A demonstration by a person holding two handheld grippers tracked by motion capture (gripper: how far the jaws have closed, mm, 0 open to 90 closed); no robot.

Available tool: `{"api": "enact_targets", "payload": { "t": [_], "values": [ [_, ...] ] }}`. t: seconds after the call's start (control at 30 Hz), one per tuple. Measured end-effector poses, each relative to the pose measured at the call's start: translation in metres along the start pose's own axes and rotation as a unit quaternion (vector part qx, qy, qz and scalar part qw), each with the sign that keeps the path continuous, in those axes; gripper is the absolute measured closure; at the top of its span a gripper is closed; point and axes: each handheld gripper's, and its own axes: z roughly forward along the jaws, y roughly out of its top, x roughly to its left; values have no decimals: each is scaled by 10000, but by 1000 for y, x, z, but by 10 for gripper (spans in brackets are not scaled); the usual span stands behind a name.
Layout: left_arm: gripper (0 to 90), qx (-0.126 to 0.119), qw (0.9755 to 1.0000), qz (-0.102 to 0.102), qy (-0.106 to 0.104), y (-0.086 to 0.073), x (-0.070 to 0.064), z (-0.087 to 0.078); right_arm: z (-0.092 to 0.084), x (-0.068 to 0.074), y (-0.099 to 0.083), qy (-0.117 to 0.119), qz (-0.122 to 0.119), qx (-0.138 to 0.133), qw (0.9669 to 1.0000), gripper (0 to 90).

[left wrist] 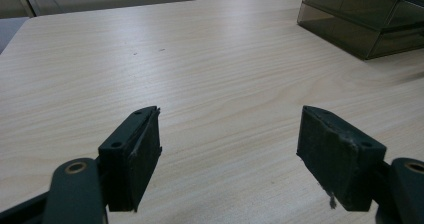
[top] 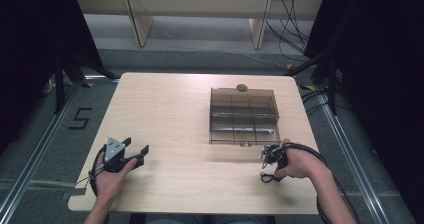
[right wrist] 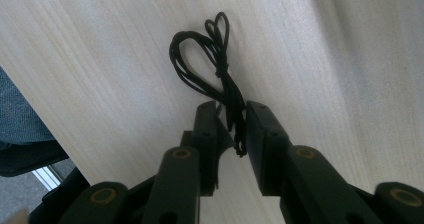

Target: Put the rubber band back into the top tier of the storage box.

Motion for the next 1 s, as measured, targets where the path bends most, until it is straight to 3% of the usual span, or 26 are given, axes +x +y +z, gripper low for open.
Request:
{"api": "enact_targets", "payload": {
  "t": [0.17,0.3,0.67,0.7,0.83,1.0],
  "values": [
    [248,3,10000,2,-5,0,0,0,0,0,0,-44,4,31,10000,842],
    [248,11,10000,-9,16,0,0,-1,1,1,0,83,128,66,9999,885],
    [248,5,10000,-10,5,0,1,-1,-4,2,-1,178,140,62,9997,891],
    [248,5,10000,-12,6,0,0,0,-6,4,-1,175,241,100,9995,891],
    [248,5,10000,-13,2,0,0,0,-9,2,-1,218,131,69,9997,891],
    [248,7,10000,-13,0,0,0,0,-13,3,-1,247,186,72,9995,891]
  ]
}}
